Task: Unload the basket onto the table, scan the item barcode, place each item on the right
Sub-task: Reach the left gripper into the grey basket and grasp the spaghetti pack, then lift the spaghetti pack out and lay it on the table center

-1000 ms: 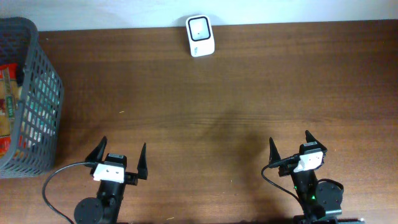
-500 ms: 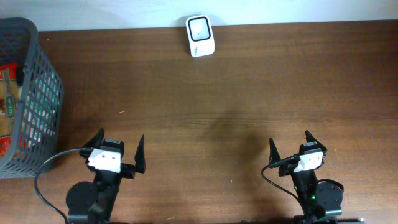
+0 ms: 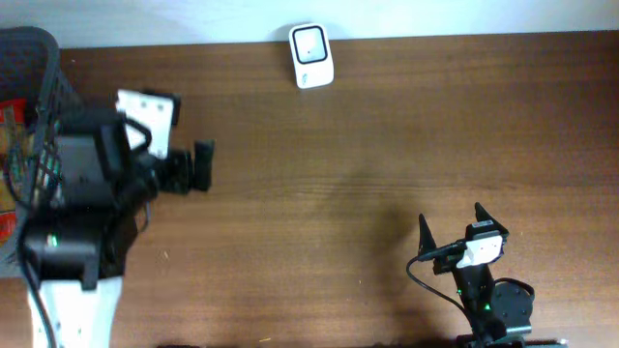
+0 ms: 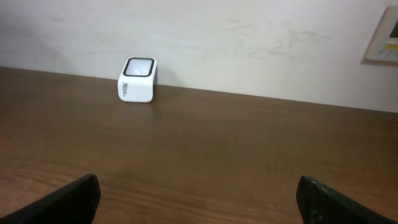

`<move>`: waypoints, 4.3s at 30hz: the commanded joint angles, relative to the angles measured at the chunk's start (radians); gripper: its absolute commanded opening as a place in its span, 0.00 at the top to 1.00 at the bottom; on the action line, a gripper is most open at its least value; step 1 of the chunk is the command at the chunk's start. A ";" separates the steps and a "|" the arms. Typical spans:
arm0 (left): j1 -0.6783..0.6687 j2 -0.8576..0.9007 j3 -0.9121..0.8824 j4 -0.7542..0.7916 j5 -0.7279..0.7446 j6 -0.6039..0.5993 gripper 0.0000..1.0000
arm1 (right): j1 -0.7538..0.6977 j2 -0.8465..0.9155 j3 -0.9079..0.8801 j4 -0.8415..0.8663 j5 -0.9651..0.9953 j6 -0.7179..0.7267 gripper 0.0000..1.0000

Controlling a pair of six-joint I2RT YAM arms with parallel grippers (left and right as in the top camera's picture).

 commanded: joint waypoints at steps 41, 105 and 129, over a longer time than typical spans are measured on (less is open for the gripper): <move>0.864 1.146 0.549 -0.023 -0.093 0.453 0.11 | -0.005 -0.006 -0.007 -0.003 -0.002 0.008 0.01; -0.036 0.401 -0.437 0.250 0.104 -0.294 1.00 | -0.005 -0.006 -0.007 -0.003 -0.002 0.008 0.01; -0.179 0.465 -0.437 0.329 0.168 -0.472 1.00 | -0.005 -0.006 -0.007 -0.003 -0.002 0.008 0.01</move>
